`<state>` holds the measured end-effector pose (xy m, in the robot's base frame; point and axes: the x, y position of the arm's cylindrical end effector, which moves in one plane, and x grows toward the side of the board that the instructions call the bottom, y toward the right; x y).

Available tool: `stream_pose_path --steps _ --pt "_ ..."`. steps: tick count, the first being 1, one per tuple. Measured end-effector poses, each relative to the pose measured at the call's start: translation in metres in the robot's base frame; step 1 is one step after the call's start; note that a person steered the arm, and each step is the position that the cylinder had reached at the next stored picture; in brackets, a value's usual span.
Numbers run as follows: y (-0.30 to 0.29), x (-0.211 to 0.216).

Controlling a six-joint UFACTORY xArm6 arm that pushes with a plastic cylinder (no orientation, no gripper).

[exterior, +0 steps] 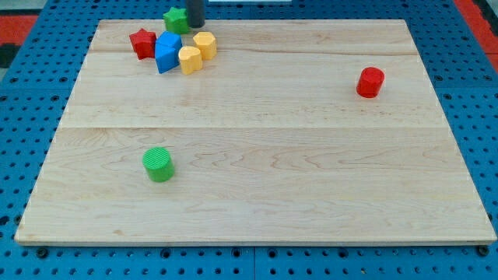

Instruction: Push the green star to the top left side of the board

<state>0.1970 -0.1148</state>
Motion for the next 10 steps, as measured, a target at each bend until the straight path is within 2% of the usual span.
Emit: stream_pose_path --steps 1,2,4,7,10 --pt "-0.007 0.003" --pt "0.017 0.011" --pt "0.063 -0.005" --pt "0.016 -0.005" --pt "-0.093 0.004"
